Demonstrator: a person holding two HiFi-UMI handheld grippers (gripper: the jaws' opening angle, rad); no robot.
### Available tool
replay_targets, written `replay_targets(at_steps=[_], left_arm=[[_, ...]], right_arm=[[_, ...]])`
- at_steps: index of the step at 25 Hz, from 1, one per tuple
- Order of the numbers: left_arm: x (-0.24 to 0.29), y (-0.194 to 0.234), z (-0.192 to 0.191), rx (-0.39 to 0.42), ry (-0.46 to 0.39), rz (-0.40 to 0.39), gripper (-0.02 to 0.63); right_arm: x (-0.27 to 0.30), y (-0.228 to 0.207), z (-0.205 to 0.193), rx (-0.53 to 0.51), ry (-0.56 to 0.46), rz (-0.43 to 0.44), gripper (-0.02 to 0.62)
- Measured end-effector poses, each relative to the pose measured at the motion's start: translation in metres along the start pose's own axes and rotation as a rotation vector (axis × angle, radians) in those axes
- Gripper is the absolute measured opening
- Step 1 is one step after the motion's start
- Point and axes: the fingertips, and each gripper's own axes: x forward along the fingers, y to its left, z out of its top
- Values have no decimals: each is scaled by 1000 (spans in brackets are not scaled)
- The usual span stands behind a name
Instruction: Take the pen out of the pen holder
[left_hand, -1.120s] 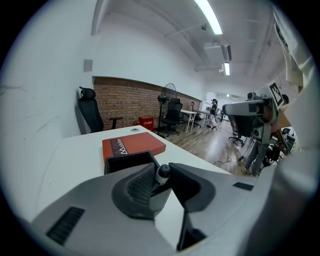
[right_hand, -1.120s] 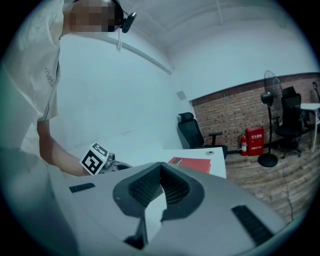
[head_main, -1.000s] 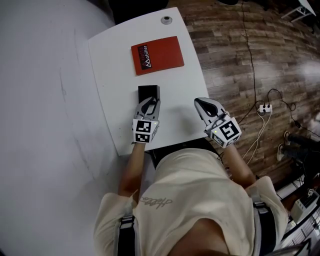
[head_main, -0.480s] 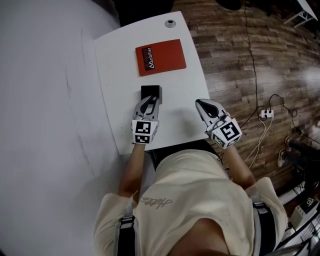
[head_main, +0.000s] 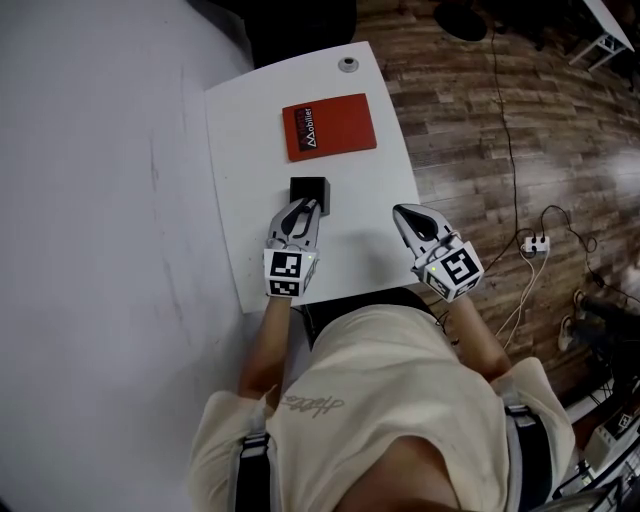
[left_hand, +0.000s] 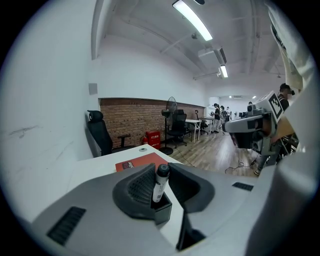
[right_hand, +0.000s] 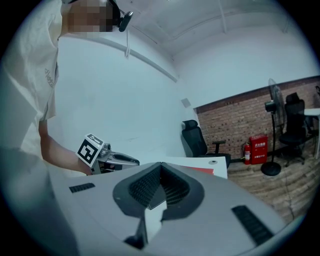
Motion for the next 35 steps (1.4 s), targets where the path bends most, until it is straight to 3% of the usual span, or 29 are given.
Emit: replay_targets(at_steps=[20,35], left_arm=[[-60,3,43,-35,-138,76,91],[-93,9,55,-47,-184,122,91]], right_arm=[[-7,5,53,-131,-92,22,6],[-10,15,69,-166,-123,40,6]])
